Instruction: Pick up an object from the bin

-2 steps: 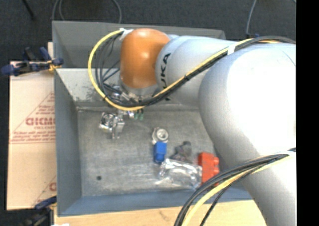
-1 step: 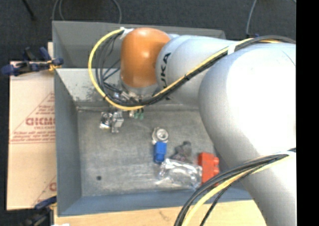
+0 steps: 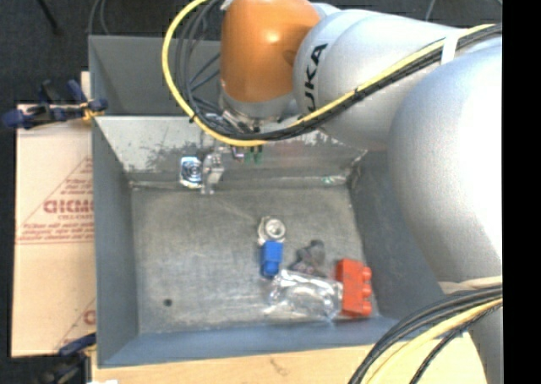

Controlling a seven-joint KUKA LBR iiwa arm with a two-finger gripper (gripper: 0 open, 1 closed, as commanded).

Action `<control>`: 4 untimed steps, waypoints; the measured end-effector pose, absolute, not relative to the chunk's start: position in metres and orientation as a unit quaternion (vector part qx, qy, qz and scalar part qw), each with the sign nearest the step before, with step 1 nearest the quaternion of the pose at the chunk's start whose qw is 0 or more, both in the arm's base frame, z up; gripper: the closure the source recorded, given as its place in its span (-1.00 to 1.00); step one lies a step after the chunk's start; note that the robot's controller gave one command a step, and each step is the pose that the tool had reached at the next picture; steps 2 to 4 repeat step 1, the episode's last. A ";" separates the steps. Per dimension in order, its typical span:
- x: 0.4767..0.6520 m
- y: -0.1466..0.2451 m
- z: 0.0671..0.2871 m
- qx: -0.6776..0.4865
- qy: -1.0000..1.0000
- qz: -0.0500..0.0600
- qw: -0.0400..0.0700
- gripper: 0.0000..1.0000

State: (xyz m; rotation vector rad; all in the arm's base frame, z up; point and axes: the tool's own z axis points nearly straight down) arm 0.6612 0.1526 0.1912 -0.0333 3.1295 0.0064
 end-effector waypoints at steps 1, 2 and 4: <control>0.663 0.152 0.201 -0.009 1.000 0.002 0.003 1.00; 0.663 0.152 0.201 -0.009 1.000 0.002 0.003 1.00; 0.663 0.152 0.201 -0.009 1.000 0.002 0.003 1.00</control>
Offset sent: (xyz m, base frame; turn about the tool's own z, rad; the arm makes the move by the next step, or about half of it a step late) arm 0.0002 0.0000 0.0082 0.0000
